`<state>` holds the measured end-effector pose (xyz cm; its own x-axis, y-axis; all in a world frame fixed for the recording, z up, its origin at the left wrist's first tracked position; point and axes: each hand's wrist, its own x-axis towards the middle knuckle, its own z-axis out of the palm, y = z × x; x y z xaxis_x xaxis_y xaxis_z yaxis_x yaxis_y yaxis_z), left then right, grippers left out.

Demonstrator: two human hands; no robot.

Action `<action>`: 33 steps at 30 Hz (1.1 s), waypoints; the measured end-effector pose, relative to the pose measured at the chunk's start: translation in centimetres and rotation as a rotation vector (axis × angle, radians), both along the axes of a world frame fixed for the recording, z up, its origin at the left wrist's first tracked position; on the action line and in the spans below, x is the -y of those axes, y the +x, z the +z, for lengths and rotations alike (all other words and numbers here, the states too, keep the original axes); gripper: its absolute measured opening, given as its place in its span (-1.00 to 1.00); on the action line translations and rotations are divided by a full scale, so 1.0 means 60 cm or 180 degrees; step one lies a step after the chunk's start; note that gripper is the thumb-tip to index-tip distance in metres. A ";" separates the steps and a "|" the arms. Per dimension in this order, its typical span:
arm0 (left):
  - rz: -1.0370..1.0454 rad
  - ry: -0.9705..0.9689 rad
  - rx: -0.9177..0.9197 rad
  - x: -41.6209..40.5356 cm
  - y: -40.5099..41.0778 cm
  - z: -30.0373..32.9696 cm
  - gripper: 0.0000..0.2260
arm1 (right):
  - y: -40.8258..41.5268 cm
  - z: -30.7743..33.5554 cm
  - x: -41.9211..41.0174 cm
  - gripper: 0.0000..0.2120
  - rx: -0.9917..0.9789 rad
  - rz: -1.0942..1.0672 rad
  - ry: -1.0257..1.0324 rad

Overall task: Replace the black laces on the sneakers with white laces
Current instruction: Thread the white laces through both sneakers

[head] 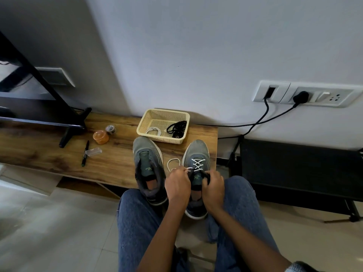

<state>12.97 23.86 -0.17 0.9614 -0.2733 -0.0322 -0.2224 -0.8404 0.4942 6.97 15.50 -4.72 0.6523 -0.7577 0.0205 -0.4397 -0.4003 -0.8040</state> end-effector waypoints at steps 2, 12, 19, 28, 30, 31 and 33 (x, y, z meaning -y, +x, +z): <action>0.0014 0.0076 0.0013 0.001 -0.001 -0.002 -0.82 | 0.000 0.000 -0.003 -0.84 0.0047 -0.0071 0.0000; 0.0787 -0.0956 -0.1503 0.005 0.025 -0.010 -0.70 | -0.005 -0.004 0.005 -0.88 -0.0039 0.0131 -0.0138; 0.1379 -0.2036 -0.1960 0.040 0.052 -0.050 -0.74 | -0.007 -0.002 0.006 -0.88 -0.0057 0.0244 -0.0262; 0.0940 -0.2389 -0.1067 0.065 0.098 0.056 -0.84 | -0.008 -0.002 0.007 -0.93 -0.0119 0.0299 -0.0417; 0.0718 -0.2520 -0.0846 0.066 0.108 0.098 -0.85 | -0.009 -0.002 0.007 -0.94 -0.0100 0.0311 -0.0462; 0.0627 -0.2607 -0.0760 0.067 0.112 0.118 -0.87 | -0.009 -0.001 0.007 -0.94 -0.0094 0.0317 -0.0463; 0.0507 -0.2713 -0.0559 0.067 0.122 0.153 -0.88 | -0.009 -0.001 0.009 -0.94 -0.0100 0.0336 -0.0444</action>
<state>20.31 19.82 9.02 0.9904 -0.1350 -0.0294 0.0039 -0.1851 0.9827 6.42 14.99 -4.76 0.7300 -0.6763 0.0990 -0.4135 -0.5523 -0.7239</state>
